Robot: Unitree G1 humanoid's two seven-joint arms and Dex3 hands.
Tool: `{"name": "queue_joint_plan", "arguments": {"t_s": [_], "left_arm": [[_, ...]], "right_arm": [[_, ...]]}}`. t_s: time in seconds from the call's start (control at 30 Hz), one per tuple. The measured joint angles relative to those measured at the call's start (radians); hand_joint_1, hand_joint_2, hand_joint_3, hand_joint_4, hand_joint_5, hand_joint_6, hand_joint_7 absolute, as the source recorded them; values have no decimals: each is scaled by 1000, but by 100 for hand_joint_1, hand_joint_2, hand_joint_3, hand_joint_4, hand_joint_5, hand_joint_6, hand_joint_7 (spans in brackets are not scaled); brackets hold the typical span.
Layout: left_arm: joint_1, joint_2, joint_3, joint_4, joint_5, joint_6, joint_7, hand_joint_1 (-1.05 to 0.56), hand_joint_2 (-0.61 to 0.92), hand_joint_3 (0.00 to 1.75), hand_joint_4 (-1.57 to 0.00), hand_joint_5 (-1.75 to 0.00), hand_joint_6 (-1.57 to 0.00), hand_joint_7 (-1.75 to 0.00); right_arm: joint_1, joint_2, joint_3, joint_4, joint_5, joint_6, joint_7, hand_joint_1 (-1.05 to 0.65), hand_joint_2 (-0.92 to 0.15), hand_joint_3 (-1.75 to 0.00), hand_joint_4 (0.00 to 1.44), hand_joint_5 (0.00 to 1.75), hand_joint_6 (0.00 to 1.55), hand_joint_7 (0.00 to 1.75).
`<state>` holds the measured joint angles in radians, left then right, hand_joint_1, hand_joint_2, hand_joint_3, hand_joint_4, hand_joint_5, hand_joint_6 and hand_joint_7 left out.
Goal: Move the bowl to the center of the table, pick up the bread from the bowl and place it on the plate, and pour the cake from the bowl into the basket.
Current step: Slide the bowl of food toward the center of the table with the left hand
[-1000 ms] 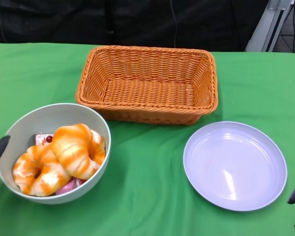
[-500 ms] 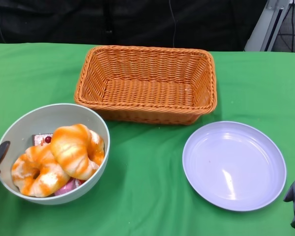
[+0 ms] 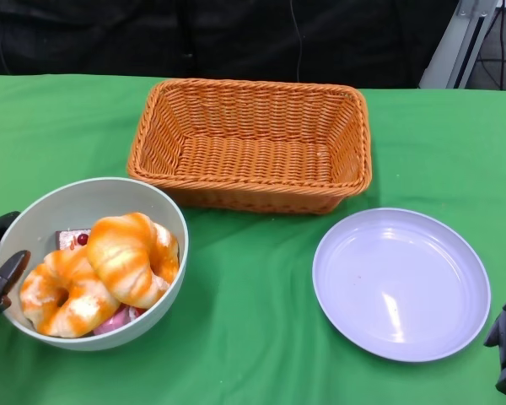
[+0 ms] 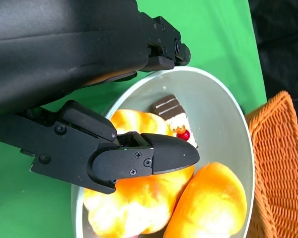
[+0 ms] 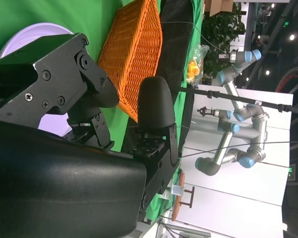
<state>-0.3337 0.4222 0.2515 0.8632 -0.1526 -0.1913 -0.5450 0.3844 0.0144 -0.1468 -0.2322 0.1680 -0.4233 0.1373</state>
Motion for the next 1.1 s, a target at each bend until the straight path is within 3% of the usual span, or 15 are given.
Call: {"name": "queue_joint_plan", "arguments": {"t_s": [0.77,0.9,1.1], "left_arm": [[42,31,-93,-158,9,117,-80,-78,92,53,-32,-3,-24,-1],[70,28,-105,-235,3,178,-83,-78,92,55,-28,-1,-20,0],[157,-11,-108,-483,-49,388,-50,-78,92,56,-21,0,-15,0]], "right_arm": [[-1,0,0,0,-5,-6,-4,9,-56,-124,71,175,60,153],[-1,0,0,0,-5,-6,-5,8,-55,-124,72,175,61,153],[-2,0,1,1,-17,-7,-12,6,-53,-126,72,175,61,154]]}}
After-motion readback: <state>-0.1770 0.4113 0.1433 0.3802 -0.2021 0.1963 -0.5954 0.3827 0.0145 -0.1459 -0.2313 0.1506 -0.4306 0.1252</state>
